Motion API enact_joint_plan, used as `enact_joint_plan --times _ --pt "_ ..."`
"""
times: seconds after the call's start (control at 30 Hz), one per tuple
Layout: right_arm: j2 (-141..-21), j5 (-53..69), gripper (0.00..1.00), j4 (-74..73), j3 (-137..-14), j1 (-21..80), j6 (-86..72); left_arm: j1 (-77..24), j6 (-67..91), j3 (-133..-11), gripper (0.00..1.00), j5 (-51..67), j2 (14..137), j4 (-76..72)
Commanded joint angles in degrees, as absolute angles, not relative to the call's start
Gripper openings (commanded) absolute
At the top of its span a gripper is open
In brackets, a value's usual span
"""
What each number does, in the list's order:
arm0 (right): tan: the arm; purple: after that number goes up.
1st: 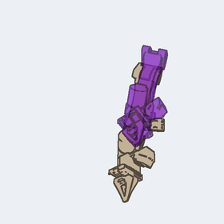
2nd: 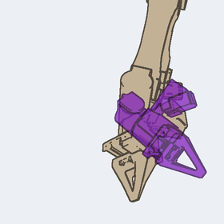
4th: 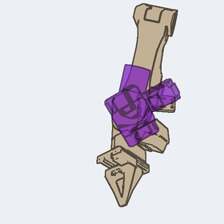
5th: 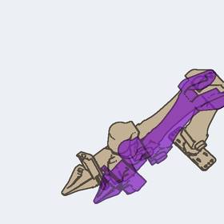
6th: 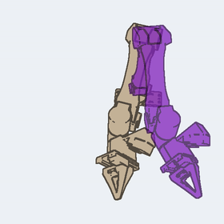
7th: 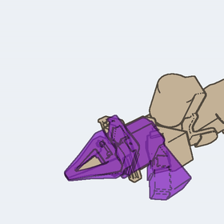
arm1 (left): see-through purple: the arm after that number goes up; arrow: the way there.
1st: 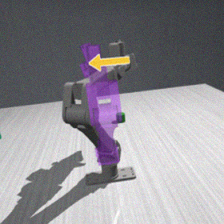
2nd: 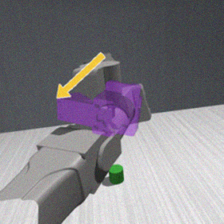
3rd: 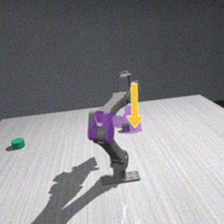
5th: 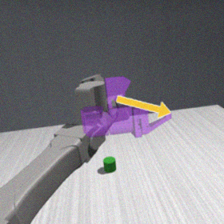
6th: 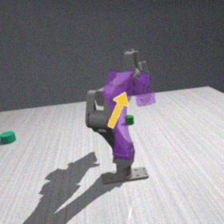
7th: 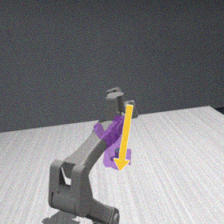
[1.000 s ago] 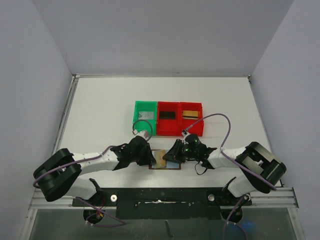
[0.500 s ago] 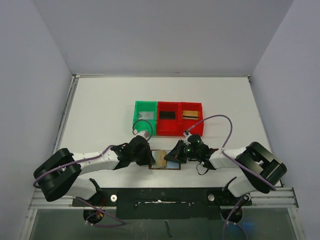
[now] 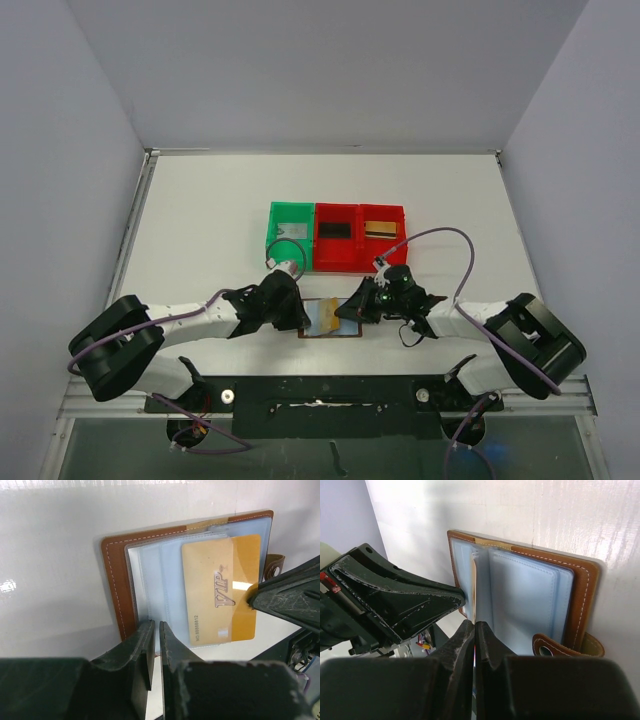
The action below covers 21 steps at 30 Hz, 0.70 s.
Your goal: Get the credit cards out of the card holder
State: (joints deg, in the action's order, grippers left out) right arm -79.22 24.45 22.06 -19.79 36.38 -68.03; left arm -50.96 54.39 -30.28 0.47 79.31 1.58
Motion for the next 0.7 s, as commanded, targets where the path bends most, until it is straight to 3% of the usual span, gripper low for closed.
enact_joint_plan --times 0.0,0.37,0.67 --pt "-76.7 26.4 0.0 20.9 -20.1 35.2 -65.5 -51.2 53.2 -32.1 0.09 -1.0 80.0 3.2" --pt "-75.2 26.5 0.0 17.4 -20.5 34.0 -62.6 -51.4 50.3 -34.7 0.12 0.1 77.8 5.4" --pt "-83.1 25.8 0.0 23.8 -21.4 35.7 -64.8 -51.4 49.8 -36.8 0.31 4.8 74.8 -0.2"
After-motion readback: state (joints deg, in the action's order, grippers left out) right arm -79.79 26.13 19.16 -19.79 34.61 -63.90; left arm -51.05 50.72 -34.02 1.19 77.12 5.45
